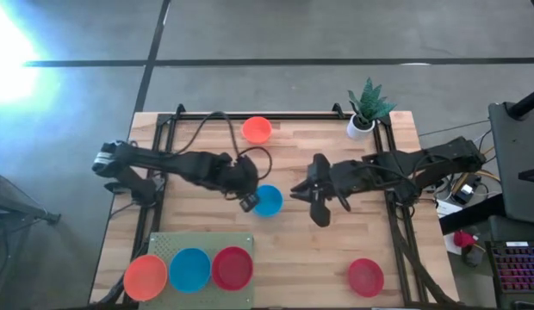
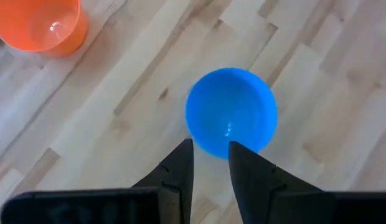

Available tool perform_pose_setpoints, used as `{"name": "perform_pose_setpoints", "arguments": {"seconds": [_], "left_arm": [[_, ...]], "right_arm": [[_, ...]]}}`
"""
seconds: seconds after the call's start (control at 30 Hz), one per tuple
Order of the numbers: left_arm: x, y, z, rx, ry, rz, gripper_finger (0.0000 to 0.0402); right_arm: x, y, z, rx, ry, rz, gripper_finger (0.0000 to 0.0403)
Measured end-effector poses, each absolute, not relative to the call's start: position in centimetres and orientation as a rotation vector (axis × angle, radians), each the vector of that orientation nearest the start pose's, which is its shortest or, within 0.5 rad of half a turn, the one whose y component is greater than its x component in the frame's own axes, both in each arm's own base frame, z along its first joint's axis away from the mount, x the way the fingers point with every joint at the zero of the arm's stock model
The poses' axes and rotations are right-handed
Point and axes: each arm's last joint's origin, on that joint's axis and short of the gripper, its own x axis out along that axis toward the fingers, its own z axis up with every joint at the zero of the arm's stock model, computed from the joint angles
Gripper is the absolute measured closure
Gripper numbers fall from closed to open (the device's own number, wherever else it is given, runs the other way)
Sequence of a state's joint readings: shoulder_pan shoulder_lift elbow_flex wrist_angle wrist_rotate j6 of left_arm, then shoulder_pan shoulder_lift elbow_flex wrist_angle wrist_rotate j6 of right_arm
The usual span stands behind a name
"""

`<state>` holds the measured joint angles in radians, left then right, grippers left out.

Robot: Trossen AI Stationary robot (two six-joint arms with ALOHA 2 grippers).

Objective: Pick & Place Mini bowls
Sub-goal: Stack the blue bowl on the blue bowls on the shelf

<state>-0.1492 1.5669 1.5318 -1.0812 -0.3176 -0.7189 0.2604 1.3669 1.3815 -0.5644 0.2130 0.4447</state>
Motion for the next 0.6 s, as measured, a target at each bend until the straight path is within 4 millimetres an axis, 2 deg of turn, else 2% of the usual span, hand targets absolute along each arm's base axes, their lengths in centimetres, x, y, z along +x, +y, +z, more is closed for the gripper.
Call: {"name": "perform_pose_setpoints", "arguments": {"seconds": [0.3, 0.6], "left_arm": [[34.1, -2.3, 29.2, -0.418, 1.037, 0.612, 0.0307], [36.7, -0.9, 25.0, -0.419, 1.115, 0.676, 0.0307]], "right_arm": [[27.2, 8.2, 38.4, 0.249, 0.510, 0.004, 0.0328], [26.0, 8.3, 39.4, 0.255, 0.475, 0.027, 0.0340]]}}
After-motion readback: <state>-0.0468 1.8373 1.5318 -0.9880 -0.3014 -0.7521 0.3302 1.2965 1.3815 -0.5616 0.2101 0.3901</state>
